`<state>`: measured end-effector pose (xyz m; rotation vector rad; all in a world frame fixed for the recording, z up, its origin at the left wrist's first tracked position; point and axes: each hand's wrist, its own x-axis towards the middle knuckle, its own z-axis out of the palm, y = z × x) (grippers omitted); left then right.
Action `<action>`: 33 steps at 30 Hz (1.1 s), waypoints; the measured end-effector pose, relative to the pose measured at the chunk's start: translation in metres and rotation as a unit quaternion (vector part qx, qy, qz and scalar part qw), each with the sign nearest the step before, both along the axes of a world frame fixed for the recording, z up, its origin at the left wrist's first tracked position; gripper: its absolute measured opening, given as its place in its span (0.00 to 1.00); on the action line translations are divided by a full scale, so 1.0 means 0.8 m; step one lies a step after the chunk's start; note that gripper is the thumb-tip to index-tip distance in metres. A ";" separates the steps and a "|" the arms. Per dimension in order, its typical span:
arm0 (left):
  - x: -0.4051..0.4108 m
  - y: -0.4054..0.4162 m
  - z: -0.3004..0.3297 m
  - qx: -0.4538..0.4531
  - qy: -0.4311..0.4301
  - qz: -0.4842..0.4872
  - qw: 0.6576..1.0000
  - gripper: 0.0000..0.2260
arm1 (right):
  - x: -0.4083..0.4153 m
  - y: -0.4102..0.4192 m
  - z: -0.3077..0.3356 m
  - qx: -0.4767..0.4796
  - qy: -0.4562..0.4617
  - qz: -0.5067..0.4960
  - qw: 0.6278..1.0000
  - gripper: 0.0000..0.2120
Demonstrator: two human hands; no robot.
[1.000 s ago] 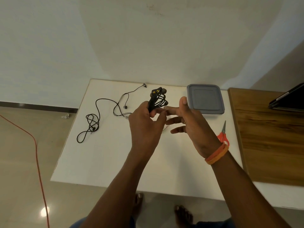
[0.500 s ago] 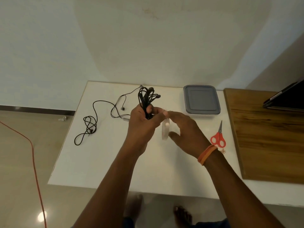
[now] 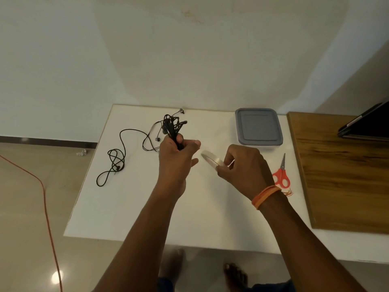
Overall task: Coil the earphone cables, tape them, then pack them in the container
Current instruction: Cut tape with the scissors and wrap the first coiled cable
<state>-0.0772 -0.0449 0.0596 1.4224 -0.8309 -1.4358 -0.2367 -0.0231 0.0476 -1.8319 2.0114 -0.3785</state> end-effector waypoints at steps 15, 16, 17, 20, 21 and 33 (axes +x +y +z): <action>-0.006 0.001 -0.013 0.040 0.038 -0.051 0.997 0.12 | -0.002 -0.002 -0.008 0.115 -0.008 0.060 0.992 0.14; -0.006 0.001 -0.013 0.040 0.039 -0.053 0.997 0.12 | -0.002 -0.002 -0.009 0.115 -0.008 0.059 0.992 0.14; -0.007 0.001 -0.013 0.042 0.042 -0.056 0.997 0.12 | -0.004 -0.002 -0.010 0.113 -0.008 0.057 0.992 0.14; -0.006 0.001 -0.012 0.048 0.052 -0.064 0.995 0.12 | -0.009 -0.002 -0.013 0.122 0.002 0.056 0.991 0.16; -0.006 0.002 -0.012 0.048 0.056 -0.065 0.995 0.12 | -0.010 -0.002 -0.014 0.128 0.002 0.058 0.990 0.17; -0.001 -0.003 -0.017 0.096 0.142 -0.028 0.985 0.12 | -0.014 -0.001 -0.014 0.135 0.001 0.071 0.988 0.15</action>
